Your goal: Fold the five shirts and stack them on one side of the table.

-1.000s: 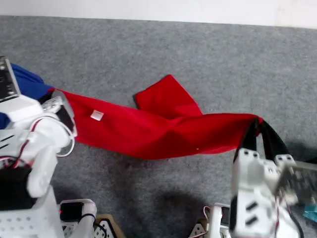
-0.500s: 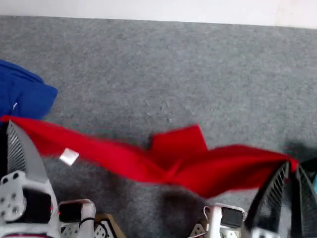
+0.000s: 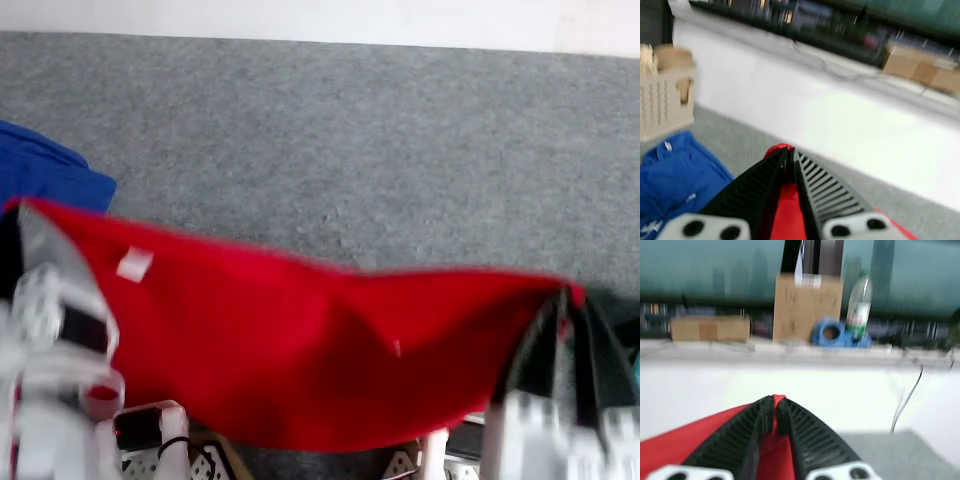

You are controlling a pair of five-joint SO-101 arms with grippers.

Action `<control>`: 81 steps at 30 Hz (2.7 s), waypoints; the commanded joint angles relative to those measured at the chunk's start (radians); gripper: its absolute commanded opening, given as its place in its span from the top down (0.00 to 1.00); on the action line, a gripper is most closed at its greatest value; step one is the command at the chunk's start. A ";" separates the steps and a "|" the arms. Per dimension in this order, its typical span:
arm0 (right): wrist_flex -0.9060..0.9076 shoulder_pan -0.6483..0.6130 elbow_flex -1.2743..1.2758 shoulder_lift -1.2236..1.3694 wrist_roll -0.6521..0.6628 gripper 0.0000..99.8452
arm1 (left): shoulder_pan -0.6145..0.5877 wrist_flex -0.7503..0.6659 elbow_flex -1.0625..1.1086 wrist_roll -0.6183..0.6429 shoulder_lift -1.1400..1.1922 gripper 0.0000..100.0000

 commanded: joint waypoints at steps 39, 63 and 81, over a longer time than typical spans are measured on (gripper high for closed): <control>-1.549 -0.091 0.010 1.351 0.008 0.99 | 0.077 -1.289 -0.033 0.005 1.050 0.99; -0.918 -0.128 -0.105 1.524 0.011 0.99 | 0.113 -1.283 0.154 0.003 1.294 0.99; -0.248 -0.297 -0.093 1.282 0.009 0.99 | 0.091 -0.632 0.199 0.003 1.086 0.99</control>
